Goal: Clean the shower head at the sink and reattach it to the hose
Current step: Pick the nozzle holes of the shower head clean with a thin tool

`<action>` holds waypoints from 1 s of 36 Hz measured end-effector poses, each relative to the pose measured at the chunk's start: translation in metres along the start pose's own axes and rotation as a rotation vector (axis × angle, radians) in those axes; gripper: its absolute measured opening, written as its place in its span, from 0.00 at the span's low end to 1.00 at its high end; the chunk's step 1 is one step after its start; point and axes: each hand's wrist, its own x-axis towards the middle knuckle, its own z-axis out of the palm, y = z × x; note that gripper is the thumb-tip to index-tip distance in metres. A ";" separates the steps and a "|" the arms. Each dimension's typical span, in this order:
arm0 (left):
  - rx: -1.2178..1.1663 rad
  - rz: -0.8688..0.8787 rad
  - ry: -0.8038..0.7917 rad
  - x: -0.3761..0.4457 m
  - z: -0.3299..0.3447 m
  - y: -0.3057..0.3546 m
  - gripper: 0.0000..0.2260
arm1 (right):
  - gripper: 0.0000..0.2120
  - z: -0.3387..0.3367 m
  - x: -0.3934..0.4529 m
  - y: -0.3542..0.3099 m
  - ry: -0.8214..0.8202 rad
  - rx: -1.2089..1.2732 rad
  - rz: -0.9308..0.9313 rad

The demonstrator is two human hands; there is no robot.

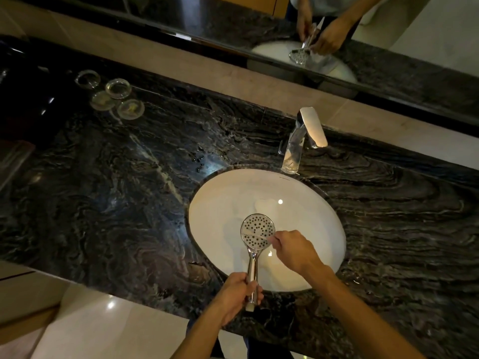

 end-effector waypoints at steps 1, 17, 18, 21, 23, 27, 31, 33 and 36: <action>-0.002 0.004 -0.004 0.000 0.001 0.001 0.04 | 0.17 -0.001 -0.001 0.000 -0.004 -0.008 -0.003; 0.023 0.010 -0.016 0.000 0.000 0.002 0.04 | 0.16 -0.004 -0.004 0.002 0.000 -0.073 0.024; 0.028 0.011 -0.018 0.000 0.000 0.002 0.04 | 0.15 -0.007 -0.004 0.005 0.020 -0.070 0.040; 0.052 0.013 -0.025 -0.001 -0.001 0.001 0.03 | 0.17 -0.019 -0.001 0.013 0.133 -0.056 0.101; 0.057 0.015 -0.023 -0.001 -0.001 0.000 0.03 | 0.18 -0.021 0.000 0.016 0.174 -0.023 0.113; 0.036 0.017 -0.006 -0.001 -0.001 0.000 0.04 | 0.19 -0.007 -0.006 0.018 0.041 0.015 0.044; 0.023 0.015 -0.011 -0.001 -0.001 0.002 0.02 | 0.19 0.002 -0.012 0.024 0.010 0.021 0.015; 0.030 0.030 -0.029 -0.002 0.000 0.003 0.03 | 0.18 -0.002 -0.008 0.026 0.048 0.033 0.019; 0.047 0.037 -0.035 -0.005 -0.002 0.002 0.04 | 0.19 -0.009 0.000 0.026 0.156 0.057 0.057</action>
